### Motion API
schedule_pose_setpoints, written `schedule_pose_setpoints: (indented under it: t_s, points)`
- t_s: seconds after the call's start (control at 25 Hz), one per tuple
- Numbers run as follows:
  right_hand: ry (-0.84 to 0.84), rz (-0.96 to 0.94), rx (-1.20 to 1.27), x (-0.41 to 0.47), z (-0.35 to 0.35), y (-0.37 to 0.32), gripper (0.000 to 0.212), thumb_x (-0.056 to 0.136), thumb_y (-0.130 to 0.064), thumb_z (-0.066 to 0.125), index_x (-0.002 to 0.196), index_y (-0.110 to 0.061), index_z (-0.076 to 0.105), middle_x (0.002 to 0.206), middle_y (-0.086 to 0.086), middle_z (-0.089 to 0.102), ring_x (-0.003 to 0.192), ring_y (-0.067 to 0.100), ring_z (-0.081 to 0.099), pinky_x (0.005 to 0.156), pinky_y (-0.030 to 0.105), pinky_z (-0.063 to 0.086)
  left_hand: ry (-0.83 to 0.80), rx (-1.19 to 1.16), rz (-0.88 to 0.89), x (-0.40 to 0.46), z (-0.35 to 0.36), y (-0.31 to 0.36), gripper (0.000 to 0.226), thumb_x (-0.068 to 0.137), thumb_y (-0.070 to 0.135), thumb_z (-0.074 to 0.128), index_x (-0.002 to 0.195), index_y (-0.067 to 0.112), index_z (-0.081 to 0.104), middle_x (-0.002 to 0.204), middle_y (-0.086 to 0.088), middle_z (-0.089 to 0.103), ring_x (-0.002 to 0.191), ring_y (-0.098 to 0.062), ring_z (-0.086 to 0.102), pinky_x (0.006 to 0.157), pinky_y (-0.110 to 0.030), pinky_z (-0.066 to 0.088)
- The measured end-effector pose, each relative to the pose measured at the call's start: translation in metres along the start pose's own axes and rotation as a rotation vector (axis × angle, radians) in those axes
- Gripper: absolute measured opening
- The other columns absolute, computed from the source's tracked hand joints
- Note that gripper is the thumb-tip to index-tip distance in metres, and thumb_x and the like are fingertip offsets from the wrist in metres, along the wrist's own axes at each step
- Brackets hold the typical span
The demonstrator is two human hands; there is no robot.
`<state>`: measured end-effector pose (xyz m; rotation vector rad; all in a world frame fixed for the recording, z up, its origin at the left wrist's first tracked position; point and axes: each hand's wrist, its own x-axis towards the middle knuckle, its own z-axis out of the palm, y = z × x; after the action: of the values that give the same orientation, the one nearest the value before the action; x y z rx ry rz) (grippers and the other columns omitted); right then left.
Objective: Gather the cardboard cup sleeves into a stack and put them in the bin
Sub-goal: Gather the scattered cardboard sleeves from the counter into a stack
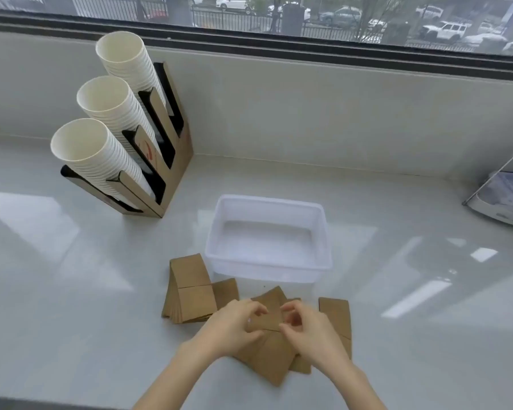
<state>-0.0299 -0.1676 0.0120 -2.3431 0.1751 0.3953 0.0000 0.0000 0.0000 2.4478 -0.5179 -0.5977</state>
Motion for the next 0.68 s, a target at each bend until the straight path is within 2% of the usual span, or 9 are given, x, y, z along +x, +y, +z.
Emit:
schedule_pose_setpoints:
  t_s: [0.08, 0.24, 0.44, 0.56, 0.68]
  points:
    - [-0.044, 0.013, -0.141, -0.002, 0.007, 0.001, 0.033, 0.083, -0.034, 0.054, 0.115, -0.029, 0.052, 0.106, -0.007, 0.059, 0.099, 0.011, 0.056, 0.083, 0.029, 0.048, -0.047, 0.073, -0.018, 0.000, 0.006, -0.003, 0.043, 0.085, 0.032, 0.052, 0.126, 0.025, 0.045, 0.131, 0.007, 0.050, 0.117, -0.013, 0.042, 0.098, -0.029, 0.038]
    - [-0.095, 0.035, -0.205, -0.005, 0.021, 0.006, 0.040, 0.082, -0.038, 0.054, 0.120, -0.027, 0.048, 0.118, -0.004, 0.051, 0.112, 0.013, 0.051, 0.084, 0.030, 0.045, -0.068, 0.204, -0.034, -0.001, 0.019, -0.010, 0.046, 0.082, 0.031, 0.052, 0.127, 0.025, 0.043, 0.132, 0.005, 0.043, 0.121, -0.017, 0.035, 0.096, -0.031, 0.035]
    - [-0.104, 0.027, -0.285, -0.005, 0.031, 0.007, 0.039, 0.081, -0.030, 0.055, 0.119, -0.024, 0.046, 0.123, -0.001, 0.043, 0.114, 0.018, 0.047, 0.075, 0.024, 0.036, 0.007, 0.231, -0.036, -0.002, 0.028, -0.014, 0.047, 0.080, 0.028, 0.053, 0.126, 0.026, 0.042, 0.131, 0.004, 0.040, 0.123, -0.017, 0.031, 0.095, -0.030, 0.031]
    - [-0.105, 0.040, -0.249, -0.004, 0.033, 0.008, 0.028, 0.079, -0.024, 0.058, 0.104, -0.025, 0.046, 0.116, -0.001, 0.047, 0.113, 0.019, 0.045, 0.079, 0.025, 0.036, 0.035, 0.219, -0.042, -0.003, 0.029, -0.013, 0.047, 0.080, 0.027, 0.054, 0.126, 0.027, 0.042, 0.131, 0.004, 0.039, 0.124, -0.016, 0.028, 0.099, -0.029, 0.027]
    - [-0.118, 0.056, -0.216, -0.001, 0.032, 0.011, 0.022, 0.080, -0.026, 0.059, 0.090, -0.027, 0.039, 0.095, -0.006, 0.042, 0.102, 0.017, 0.046, 0.077, 0.023, 0.033, 0.054, 0.255, -0.020, -0.003, 0.026, -0.011, 0.047, 0.080, 0.028, 0.055, 0.125, 0.024, 0.043, 0.129, 0.002, 0.038, 0.123, -0.018, 0.027, 0.102, -0.029, 0.022]
